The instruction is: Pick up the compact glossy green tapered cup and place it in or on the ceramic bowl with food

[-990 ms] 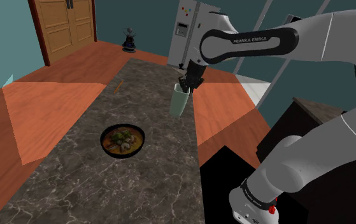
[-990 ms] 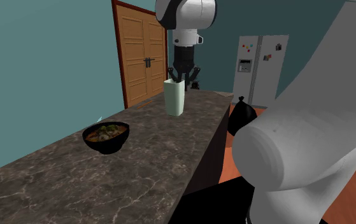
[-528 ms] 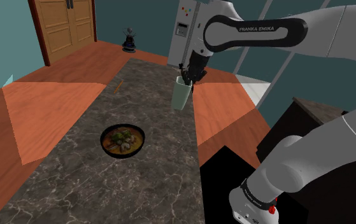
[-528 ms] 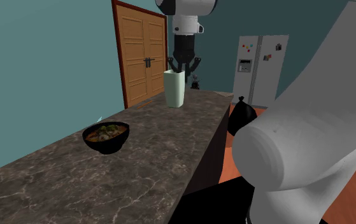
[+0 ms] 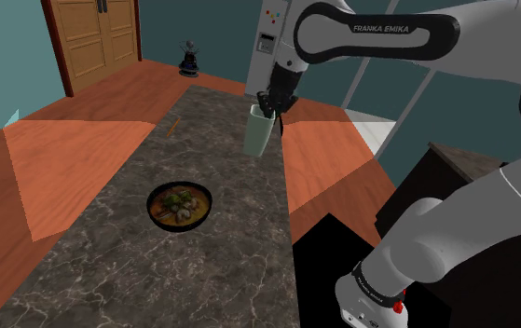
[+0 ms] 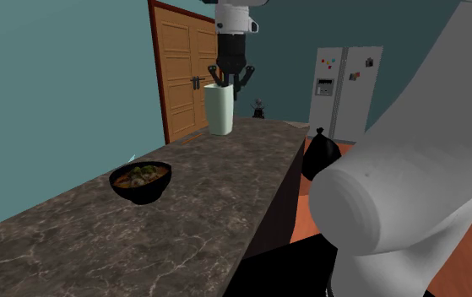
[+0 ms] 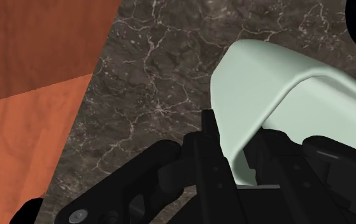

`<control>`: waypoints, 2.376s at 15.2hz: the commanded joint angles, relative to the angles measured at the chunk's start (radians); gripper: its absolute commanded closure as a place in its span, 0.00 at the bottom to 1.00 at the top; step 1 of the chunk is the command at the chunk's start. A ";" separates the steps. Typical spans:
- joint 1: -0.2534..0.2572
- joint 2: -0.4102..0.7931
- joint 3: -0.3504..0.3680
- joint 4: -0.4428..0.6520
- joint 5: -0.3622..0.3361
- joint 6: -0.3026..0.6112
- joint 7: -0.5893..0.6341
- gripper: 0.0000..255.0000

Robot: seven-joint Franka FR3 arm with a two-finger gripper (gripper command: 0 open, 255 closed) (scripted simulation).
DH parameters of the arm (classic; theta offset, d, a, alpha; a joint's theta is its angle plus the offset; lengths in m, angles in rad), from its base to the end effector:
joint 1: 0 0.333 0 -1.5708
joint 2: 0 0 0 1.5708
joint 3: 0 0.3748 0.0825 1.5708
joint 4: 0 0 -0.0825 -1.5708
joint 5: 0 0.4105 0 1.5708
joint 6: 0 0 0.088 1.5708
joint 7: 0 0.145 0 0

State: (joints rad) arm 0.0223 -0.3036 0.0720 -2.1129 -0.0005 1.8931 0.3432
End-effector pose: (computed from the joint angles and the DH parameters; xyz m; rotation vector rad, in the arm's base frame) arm 0.4826 0.0489 0.5610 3.1105 -0.3927 0.1346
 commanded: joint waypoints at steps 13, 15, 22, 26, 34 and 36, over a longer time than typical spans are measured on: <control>0.121 0.174 0.222 0.278 -0.011 -0.112 0.347 1.00; 0.140 0.217 0.251 0.338 -0.025 -0.132 0.398 1.00; 0.165 0.267 0.282 0.340 -0.044 -0.090 0.459 1.00; 0.165 0.266 0.282 0.285 -0.044 -0.036 0.462 1.00; 0.165 0.275 0.283 0.187 -0.049 0.070 0.469 1.00; 0.166 0.279 0.283 0.165 -0.052 0.097 0.472 1.00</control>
State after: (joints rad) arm 0.1870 -0.0253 0.3543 -1.9354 -0.0513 1.9757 0.8122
